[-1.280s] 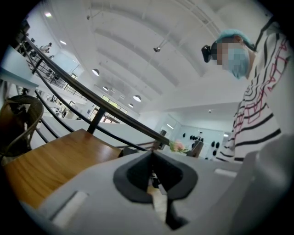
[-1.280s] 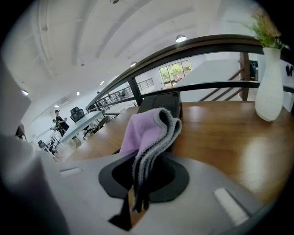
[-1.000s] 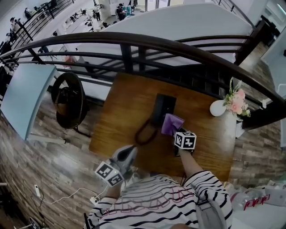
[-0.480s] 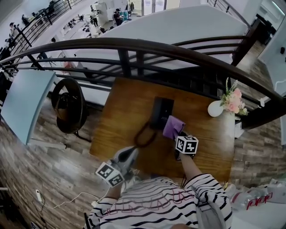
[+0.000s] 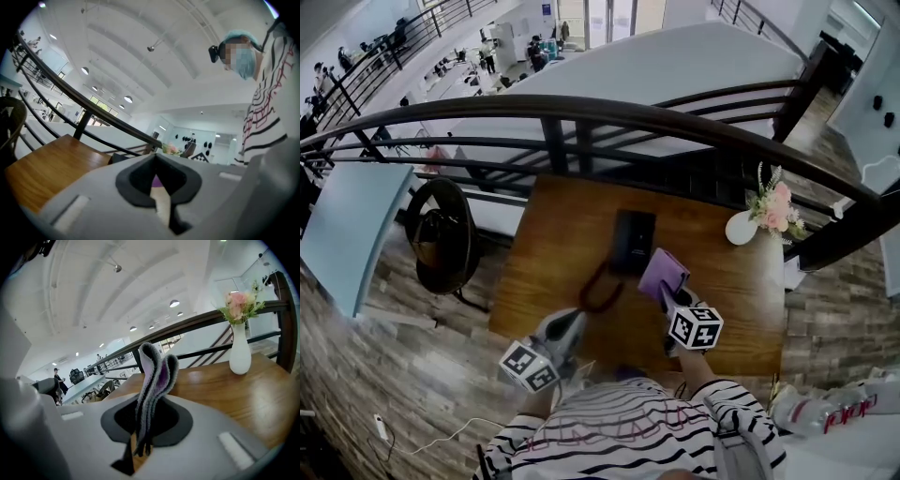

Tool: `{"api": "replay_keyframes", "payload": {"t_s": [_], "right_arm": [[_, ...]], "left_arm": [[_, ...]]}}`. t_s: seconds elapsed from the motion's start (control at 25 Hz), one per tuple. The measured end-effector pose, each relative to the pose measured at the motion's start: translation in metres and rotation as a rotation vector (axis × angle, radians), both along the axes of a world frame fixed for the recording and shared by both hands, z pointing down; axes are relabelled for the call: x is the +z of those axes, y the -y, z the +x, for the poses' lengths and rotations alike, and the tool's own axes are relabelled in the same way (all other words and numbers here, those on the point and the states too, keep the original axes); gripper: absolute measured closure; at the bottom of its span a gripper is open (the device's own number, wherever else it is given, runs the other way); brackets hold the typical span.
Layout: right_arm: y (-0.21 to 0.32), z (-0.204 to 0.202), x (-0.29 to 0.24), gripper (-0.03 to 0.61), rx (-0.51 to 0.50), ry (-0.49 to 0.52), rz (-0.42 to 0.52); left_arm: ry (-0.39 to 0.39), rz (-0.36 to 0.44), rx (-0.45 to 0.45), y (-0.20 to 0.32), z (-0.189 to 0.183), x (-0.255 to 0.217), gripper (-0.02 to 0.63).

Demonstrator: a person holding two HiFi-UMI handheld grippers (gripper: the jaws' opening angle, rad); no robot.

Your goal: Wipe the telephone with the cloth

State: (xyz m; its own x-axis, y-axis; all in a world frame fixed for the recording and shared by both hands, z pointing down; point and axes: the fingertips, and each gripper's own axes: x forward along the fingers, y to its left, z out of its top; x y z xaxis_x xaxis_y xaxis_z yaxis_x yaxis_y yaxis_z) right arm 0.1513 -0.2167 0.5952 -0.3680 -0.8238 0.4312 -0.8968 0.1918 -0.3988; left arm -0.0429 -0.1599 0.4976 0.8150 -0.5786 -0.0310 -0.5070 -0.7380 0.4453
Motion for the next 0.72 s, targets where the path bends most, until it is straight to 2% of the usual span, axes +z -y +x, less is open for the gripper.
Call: {"api": "replay_keyframes", "payload": {"t_s": [0.4, 0.72], "right_arm": [[-0.078, -0.019, -0.039, 0.54, 0.037, 0.066, 0.065], [-0.127, -0.04, -0.055, 0.54, 0.058, 0.057, 0.106]], "left_arm": [[-0.022, 0.025, 0.089, -0.036, 0.001, -0.01, 0.611], [-0.024, 0.027, 0.127, -0.062, -0.014, -0.01, 0.611]]}}
